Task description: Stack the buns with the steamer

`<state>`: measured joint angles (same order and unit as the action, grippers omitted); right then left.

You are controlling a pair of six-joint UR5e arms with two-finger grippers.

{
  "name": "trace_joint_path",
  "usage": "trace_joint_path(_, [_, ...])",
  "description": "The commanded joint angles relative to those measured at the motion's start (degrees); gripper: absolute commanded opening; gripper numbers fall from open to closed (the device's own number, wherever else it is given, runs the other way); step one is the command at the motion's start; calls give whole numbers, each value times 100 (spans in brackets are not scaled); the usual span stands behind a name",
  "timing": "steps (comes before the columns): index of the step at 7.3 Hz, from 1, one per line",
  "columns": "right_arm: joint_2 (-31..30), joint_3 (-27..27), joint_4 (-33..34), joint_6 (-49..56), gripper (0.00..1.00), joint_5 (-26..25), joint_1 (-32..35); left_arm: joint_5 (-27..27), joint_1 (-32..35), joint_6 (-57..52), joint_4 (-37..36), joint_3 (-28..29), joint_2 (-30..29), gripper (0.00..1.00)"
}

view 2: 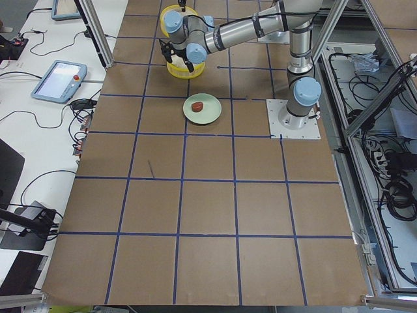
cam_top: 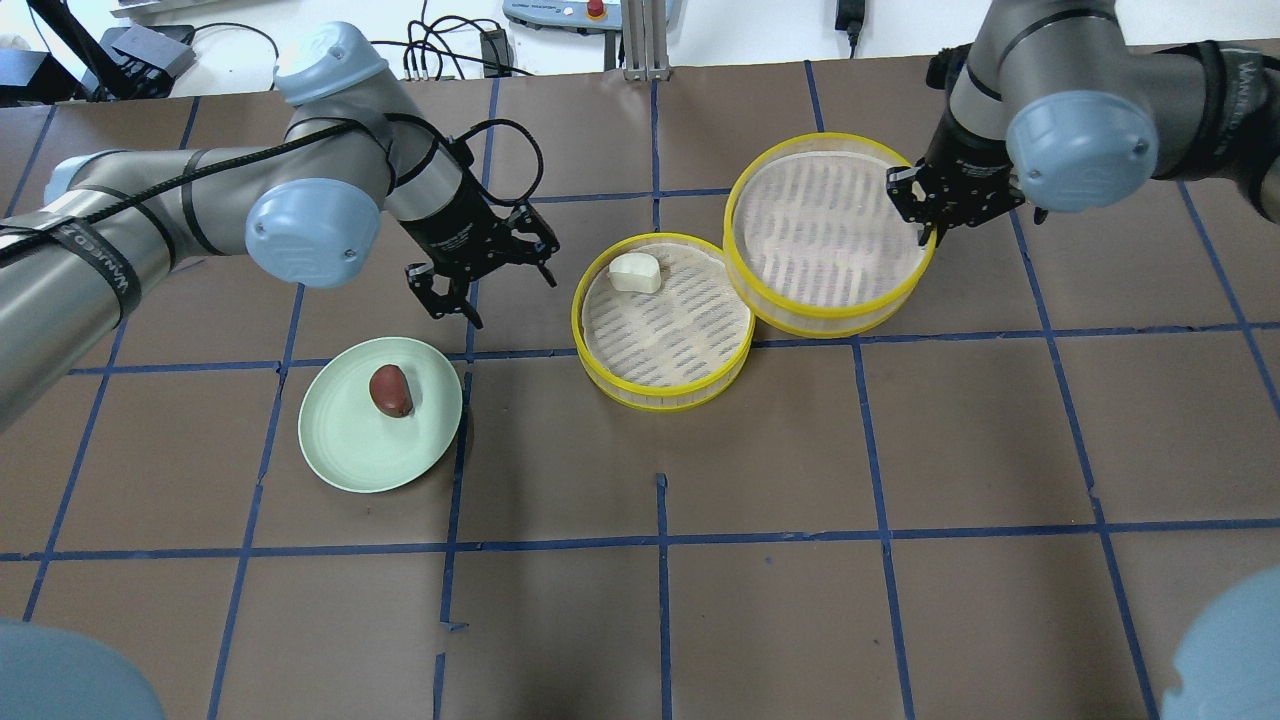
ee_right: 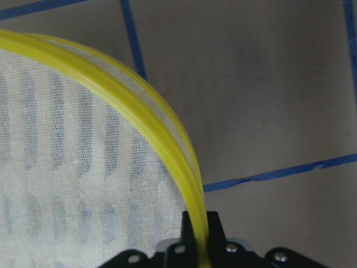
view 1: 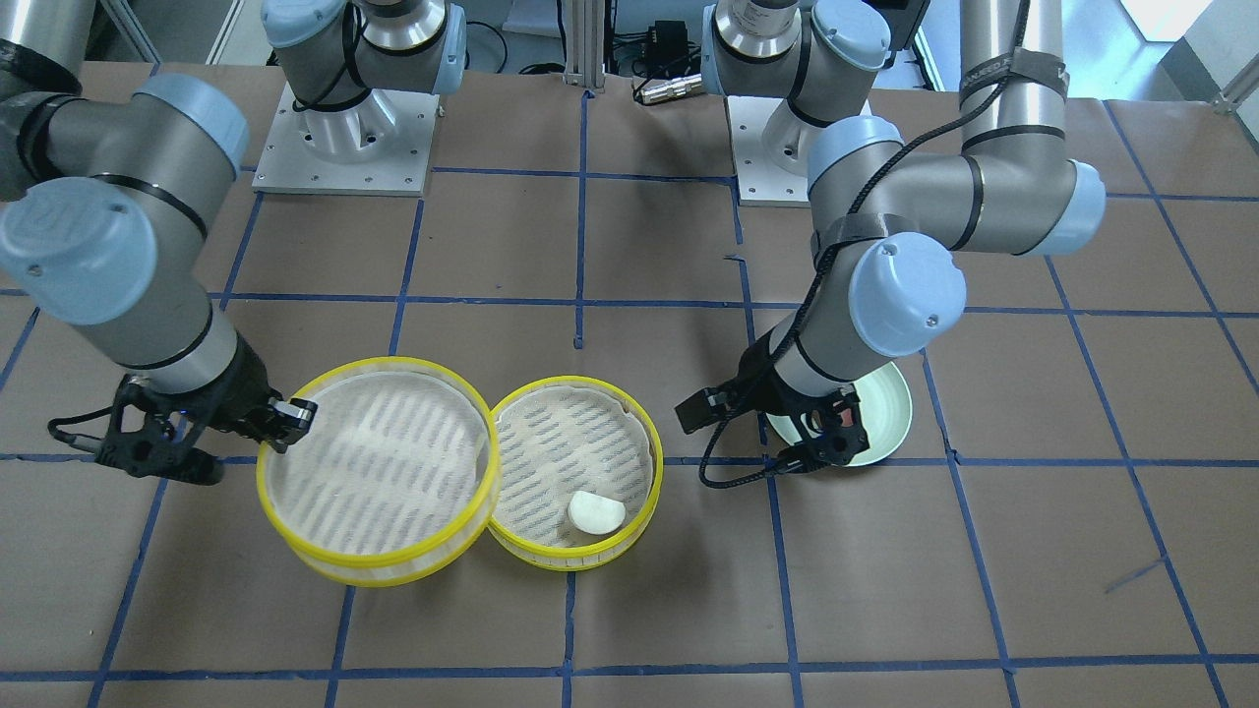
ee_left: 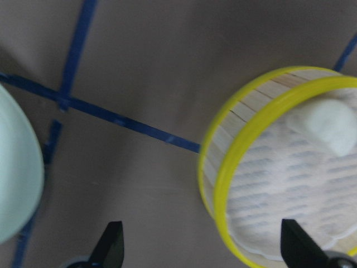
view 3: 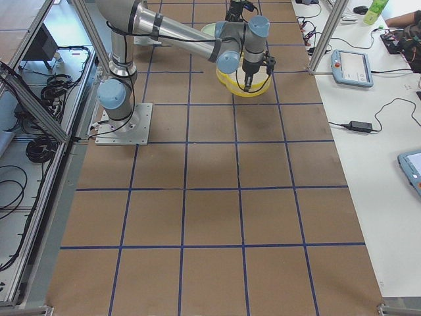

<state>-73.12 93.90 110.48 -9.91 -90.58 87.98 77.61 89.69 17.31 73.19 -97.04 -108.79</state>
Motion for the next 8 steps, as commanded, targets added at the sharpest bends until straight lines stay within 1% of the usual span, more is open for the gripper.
trace_joint_path(1, [140,-3,26,-1412,6,49,953,779,-695,-1812,292,-287,15,99])
trace_joint_path(2, [236,-12,70,-1740,6,67,1158,1304,-863,-2341,-143,-481,-185,95])
trace_joint_path(3, [385,-47,105,-1995,6,136,1447,1353,-856,-2355,-408,-570,-326,93])
trace_joint_path(4, [430,-56,106,-1893,7,128,1441,1388,-865,-2407,-428,-597,-440,84])
trace_joint_path(5, [422,-65,106,-1927,8,137,1424,1484,-865,-2416,-437,-771,-546,79])
trace_joint_path(6, [439,-91,106,-1867,8,128,1406,1494,-865,-2425,-463,-842,-582,59])
trace_joint_path(7, [439,-48,106,-1805,8,128,1389,1485,-856,-2425,-464,-791,-574,25])
trace_joint_path(8, [439,-30,106,-1804,8,137,1397,1459,-856,-2391,-429,-773,-504,13])
